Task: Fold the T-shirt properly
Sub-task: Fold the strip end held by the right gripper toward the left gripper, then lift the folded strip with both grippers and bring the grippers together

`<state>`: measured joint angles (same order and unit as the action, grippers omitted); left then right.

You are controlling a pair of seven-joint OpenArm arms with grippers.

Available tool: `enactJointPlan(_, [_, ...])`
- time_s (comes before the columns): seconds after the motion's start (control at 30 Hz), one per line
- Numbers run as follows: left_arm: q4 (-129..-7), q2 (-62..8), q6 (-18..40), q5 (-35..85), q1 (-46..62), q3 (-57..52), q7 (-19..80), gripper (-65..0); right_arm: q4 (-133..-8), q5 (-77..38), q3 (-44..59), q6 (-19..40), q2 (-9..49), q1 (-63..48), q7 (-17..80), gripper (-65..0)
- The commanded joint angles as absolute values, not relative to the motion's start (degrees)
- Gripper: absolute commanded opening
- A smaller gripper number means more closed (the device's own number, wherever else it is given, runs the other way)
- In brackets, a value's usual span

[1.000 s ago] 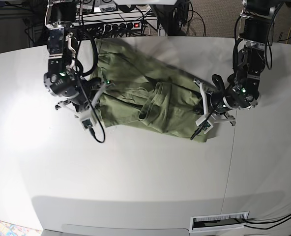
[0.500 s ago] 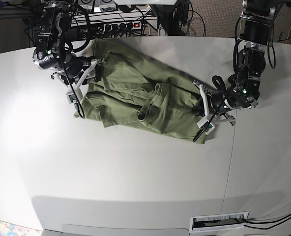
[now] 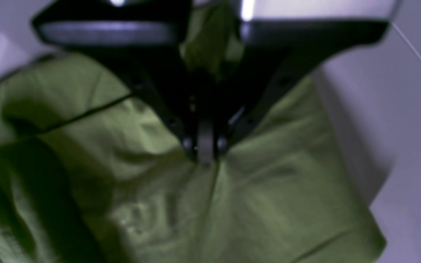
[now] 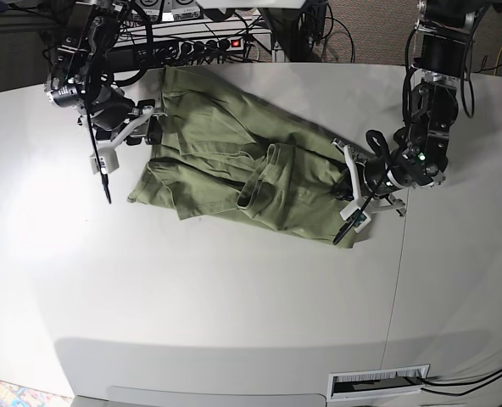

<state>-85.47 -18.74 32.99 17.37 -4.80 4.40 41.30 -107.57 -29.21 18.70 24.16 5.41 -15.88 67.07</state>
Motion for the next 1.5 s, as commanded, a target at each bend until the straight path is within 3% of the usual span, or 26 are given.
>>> enactJointPlan(0.0, [-85.71, -19.05, 33.04, 16.67, -5.37, 4.34, 42.00, -65.0, -107.70, -30.48, 18.81, 24.67, 5.21, -15.73, 66.19, -38.5])
enactJointPlan(0.3, [-85.71, -19.05, 34.52, 16.67, -5.34, 4.34, 42.02, -65.0, -97.69, -33.67, 18.74, 25.15, 1.43, -15.68, 64.20, -38.5])
enactJointPlan(0.67, [-85.71, -19.05, 34.52, 16.69, -5.37, 4.34, 42.02, -65.0, -96.99, -33.19, 18.70, 25.15, 1.43, -15.22, 60.88, -38.7])
enactJointPlan(0.73, [-85.71, -19.05, 34.52, 16.69, -5.34, 4.34, 42.02, -65.0, -96.99, -33.23, 18.70, 25.10, 1.41, -15.22, 61.39, -42.2])
enactJointPlan(0.83, [-85.71, -19.05, 34.52, 16.69, -5.34, 4.34, 42.02, -65.0, -97.01, -34.81, 18.68, 25.17, 1.41, -15.20, 62.92, -57.5])
enactJointPlan(0.9, [-85.71, -19.05, 34.52, 16.69, -5.34, 4.34, 42.02, -65.0, -97.01, -35.14, 18.26, 25.17, 1.43, -15.20, 63.26, -63.5])
enactJointPlan(1.17, [-85.71, -18.81, 34.54, 20.51, -4.38, 4.34, 42.04, -65.0, -98.63, -35.07, 12.36, 25.17, 1.39, -14.87, 63.75, -65.0])
enactJointPlan(1.47, [-85.73, -12.82, 37.12, 20.32, -0.21, 4.34, 42.61, -65.0, -111.59, -32.69, 17.26, 25.08, 1.83, -15.29, 64.23, -65.0])
